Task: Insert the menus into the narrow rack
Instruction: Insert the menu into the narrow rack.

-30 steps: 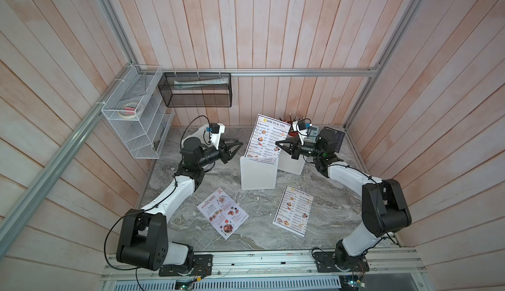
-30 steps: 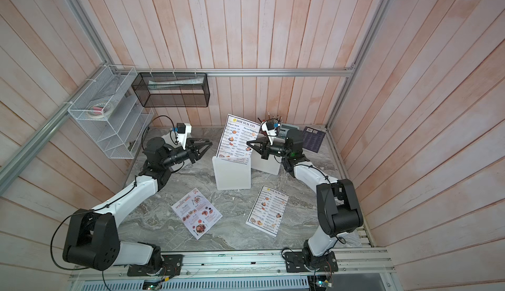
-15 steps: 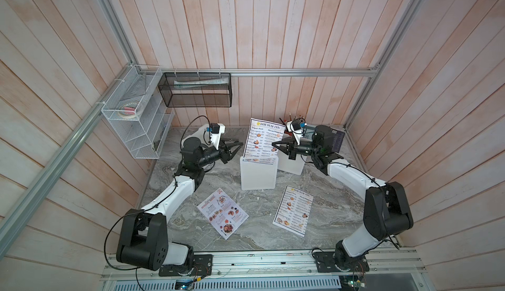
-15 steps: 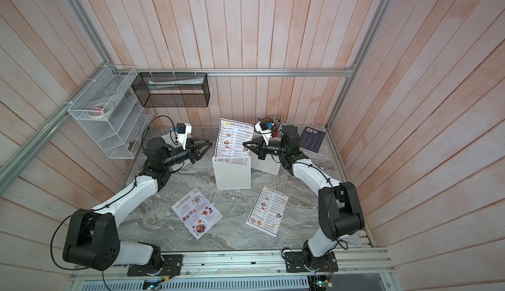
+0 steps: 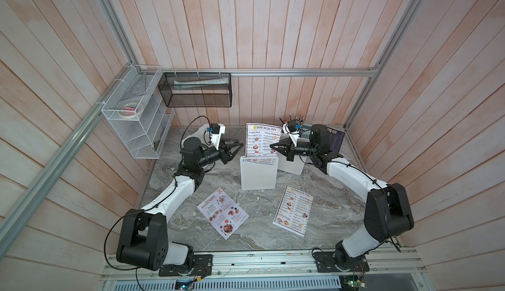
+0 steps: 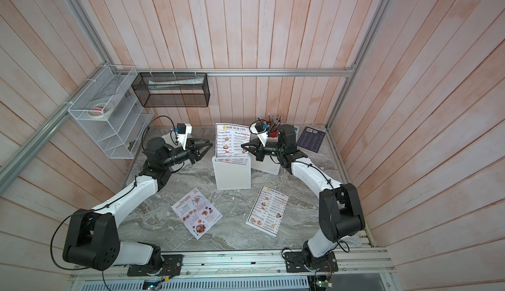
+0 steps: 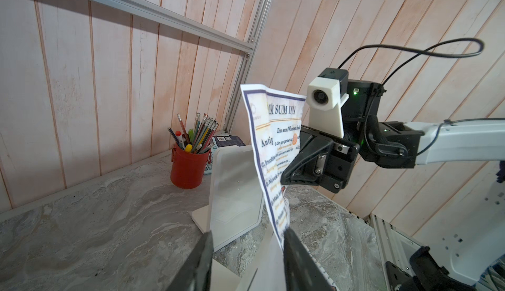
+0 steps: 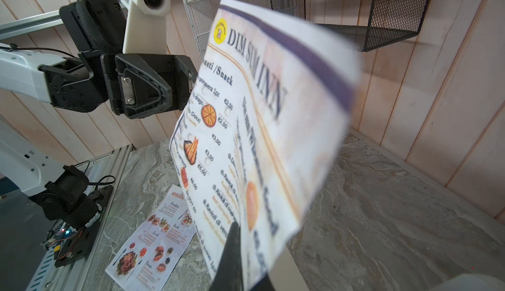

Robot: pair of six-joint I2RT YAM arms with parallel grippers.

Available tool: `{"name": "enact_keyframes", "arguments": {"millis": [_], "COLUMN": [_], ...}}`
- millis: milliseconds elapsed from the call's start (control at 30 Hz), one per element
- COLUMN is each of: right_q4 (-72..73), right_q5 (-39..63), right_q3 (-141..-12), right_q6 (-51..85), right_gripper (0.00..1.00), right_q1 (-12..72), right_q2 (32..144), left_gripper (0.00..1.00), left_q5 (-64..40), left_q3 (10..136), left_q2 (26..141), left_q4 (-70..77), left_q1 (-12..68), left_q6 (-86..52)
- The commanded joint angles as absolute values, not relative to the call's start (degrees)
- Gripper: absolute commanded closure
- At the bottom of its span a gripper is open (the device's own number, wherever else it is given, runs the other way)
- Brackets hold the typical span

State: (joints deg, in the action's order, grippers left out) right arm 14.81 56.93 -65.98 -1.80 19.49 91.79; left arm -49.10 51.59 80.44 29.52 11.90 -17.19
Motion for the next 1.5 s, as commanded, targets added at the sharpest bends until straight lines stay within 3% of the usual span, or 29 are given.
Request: {"name": "enact_keyframes", "arguments": {"millis": [0,300,1467], "right_q4": [12.4,21.3,0.2], "right_q5": [55.8,56.6,49.7], "right_q3": [-67.1,-66.0,-76.3], "right_q6": [-4.1,3.8,-10.9], "right_gripper": [1.00,1.00,1.00], "right_q1": [19.8,17.9,21.1], "right_q2": [90.6,90.5,93.9], "left_gripper": [0.55,0.55,0.54], "left_q5": [-50.0,-50.1,-49.8], "left_q3": [51.4,51.4,51.5], "left_q2": [80.5,80.9,80.5], "left_q4": [29.5,29.8,28.7], "left_q1": [11.7,11.7,11.9], "left_q6": [-17.2,-17.2,-16.8]}}
